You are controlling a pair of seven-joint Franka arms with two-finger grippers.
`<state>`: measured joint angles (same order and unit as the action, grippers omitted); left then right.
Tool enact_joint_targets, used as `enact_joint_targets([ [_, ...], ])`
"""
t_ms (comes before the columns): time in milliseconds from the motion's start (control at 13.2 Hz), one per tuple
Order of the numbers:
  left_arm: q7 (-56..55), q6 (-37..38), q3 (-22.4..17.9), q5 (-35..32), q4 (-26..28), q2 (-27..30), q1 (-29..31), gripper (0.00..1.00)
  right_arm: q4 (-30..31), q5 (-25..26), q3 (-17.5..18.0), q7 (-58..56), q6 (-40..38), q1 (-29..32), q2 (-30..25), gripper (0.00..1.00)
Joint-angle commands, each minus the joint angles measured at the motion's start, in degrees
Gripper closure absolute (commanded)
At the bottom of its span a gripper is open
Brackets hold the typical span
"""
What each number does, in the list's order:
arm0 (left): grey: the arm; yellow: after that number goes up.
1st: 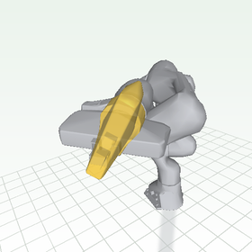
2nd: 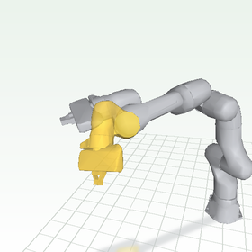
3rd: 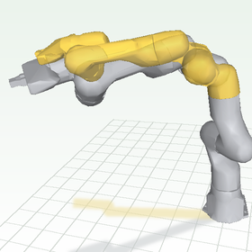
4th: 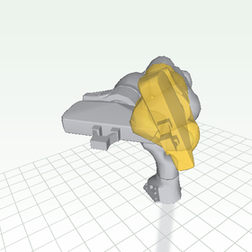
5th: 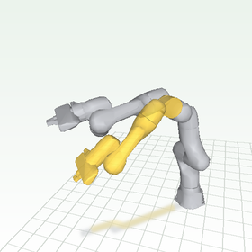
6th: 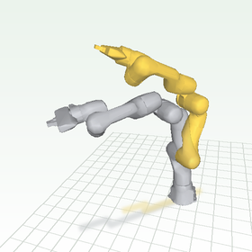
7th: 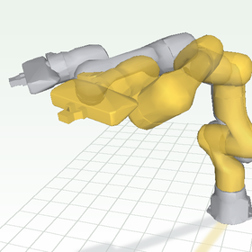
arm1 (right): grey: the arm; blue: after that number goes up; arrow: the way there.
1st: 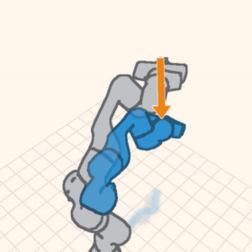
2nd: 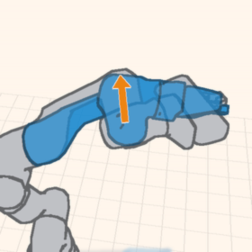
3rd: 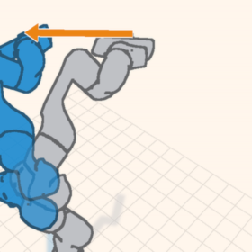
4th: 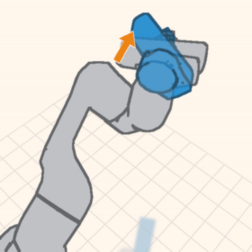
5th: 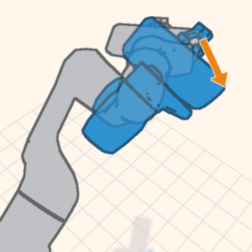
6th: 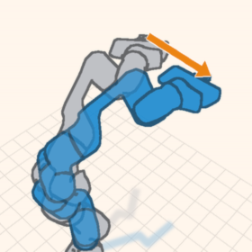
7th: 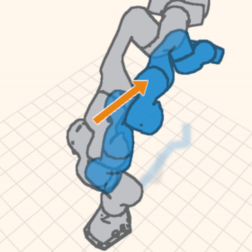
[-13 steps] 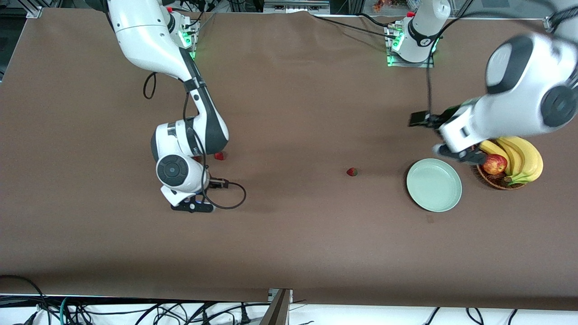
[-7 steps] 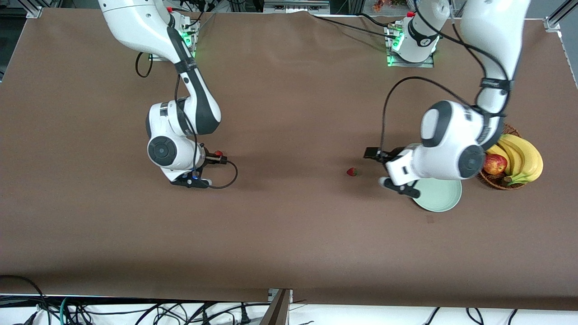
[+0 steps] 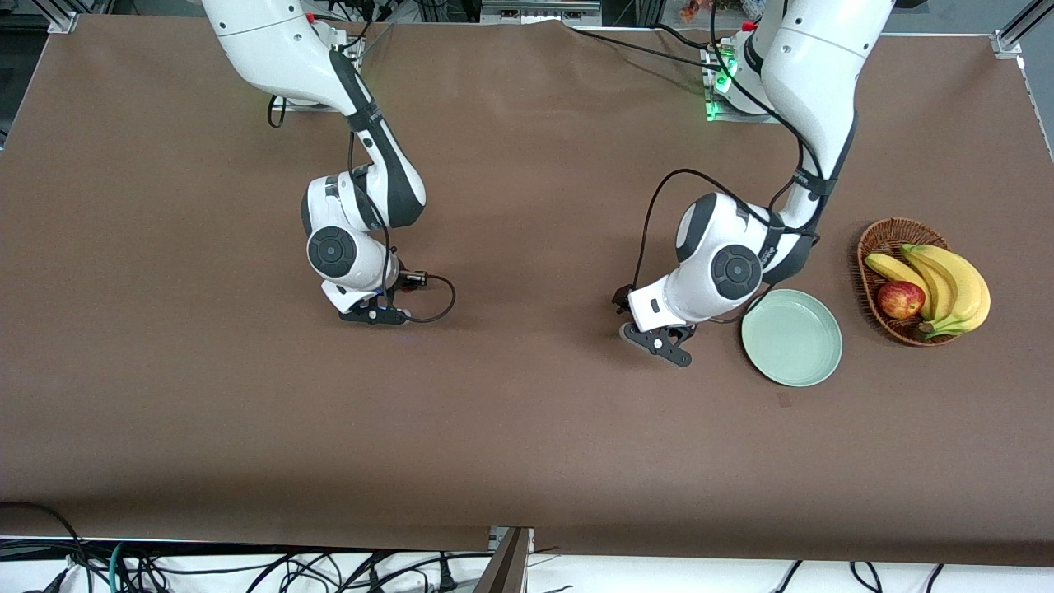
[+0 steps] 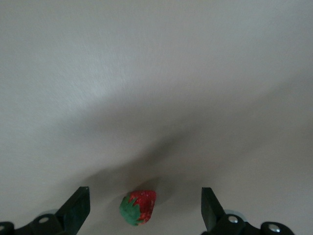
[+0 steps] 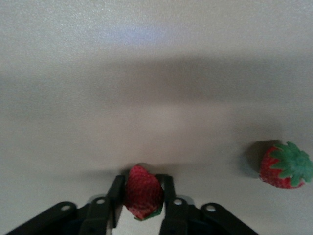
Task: Collect all strawberries into plate
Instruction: 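Grasp the strawberry with the left gripper while the right gripper grasps another, then carry the strawberry over the plate while the right gripper sets another down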
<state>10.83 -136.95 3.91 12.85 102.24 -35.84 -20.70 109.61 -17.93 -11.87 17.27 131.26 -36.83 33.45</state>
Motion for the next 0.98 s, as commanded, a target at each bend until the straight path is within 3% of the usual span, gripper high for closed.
enact_joint_targets([
  [0, 0.9, -3.1, -0.7, -3.1, 3.8, 1.4, -1.2, 0.00, 0.9, -1.1, -0.1, -0.3, 0.0, -0.1, -1.7, 1.00],
  [226, 0.9, -3.1, -0.7, -3.4, 5.1, 0.6, -1.3, 0.00, -5.8, -1.2, 0.1, 2.3, -0.6, 0.0, -1.1, 1.00],
  [302, 0.9, -2.9, -0.7, -3.4, 5.4, 1.0, -1.4, 0.35, -10.2, -1.8, 0.4, 4.5, -1.3, -0.2, 1.1, 1.00],
  [377, 0.7, -2.9, -0.7, -3.4, 5.3, 1.0, -1.5, 0.62, -15.8, -3.2, 1.9, 6.9, -1.9, -0.2, 4.0, 1.00],
  [453, 0.6, -3.0, -0.7, -3.4, 5.3, 0.9, -1.8, 0.78, -20.5, -5.3, 3.3, 9.8, -1.7, -0.2, 7.3, 1.00],
  [679, 0.9, -2.9, -0.7, -3.4, 5.0, 1.1, -1.8, 0.92, -34.4, -8.0, 8.0, 19.7, -0.5, -0.3, 16.3, 1.00],
  [906, 1.4, 0.6, -0.7, -3.4, 4.9, 4.3, -0.8, 0.92, -37.9, -8.0, 9.9, 25.8, 7.3, -3.1, 19.7, 1.00],
])
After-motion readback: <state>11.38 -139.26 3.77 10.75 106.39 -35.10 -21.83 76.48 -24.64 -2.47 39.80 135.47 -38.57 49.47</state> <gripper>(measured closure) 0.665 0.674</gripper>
